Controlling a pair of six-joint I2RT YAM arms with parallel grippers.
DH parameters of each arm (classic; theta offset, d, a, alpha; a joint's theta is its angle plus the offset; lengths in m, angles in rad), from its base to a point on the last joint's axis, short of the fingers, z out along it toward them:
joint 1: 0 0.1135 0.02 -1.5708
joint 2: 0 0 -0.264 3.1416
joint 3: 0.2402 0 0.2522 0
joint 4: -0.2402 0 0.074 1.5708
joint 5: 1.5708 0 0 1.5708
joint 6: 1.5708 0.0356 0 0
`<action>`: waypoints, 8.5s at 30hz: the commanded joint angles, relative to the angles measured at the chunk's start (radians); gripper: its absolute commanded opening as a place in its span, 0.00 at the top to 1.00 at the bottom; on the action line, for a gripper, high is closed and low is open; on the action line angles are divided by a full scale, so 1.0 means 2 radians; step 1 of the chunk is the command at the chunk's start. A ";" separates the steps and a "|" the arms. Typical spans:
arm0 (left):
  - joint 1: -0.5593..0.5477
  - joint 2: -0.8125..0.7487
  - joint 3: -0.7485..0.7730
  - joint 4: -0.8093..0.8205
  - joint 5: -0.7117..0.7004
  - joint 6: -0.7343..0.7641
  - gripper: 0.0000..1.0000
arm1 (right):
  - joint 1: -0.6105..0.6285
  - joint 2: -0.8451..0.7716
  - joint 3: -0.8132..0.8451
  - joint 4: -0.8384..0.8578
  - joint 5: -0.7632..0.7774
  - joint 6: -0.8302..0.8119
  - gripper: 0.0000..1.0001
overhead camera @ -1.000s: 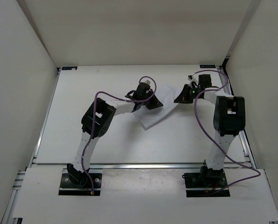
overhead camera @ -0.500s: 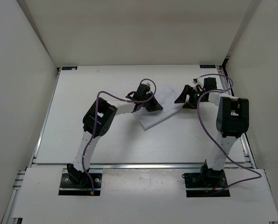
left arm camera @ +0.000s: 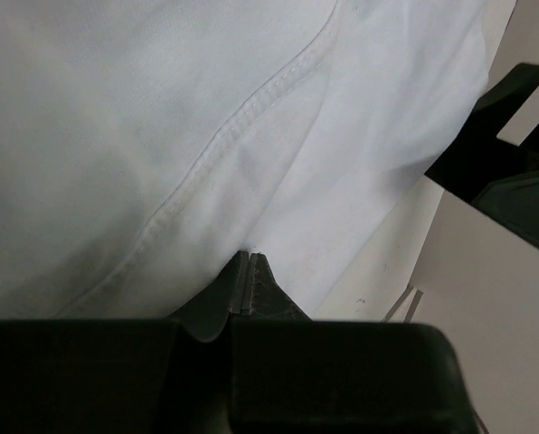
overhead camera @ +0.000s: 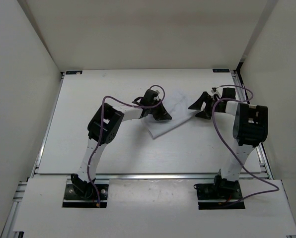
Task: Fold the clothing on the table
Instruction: Fold the skirt
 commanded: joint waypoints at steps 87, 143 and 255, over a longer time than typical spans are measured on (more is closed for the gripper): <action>0.107 0.053 0.244 -0.175 0.104 0.068 1.00 | 0.176 -0.101 0.098 -0.155 -0.145 -0.403 1.00; 0.111 -0.009 0.017 -0.145 0.021 0.122 1.00 | 0.262 -0.069 0.125 -0.126 -0.020 -0.413 1.00; 0.083 -0.278 -0.315 0.034 0.021 0.013 1.00 | 0.193 0.267 0.494 -0.621 -0.150 -0.634 0.23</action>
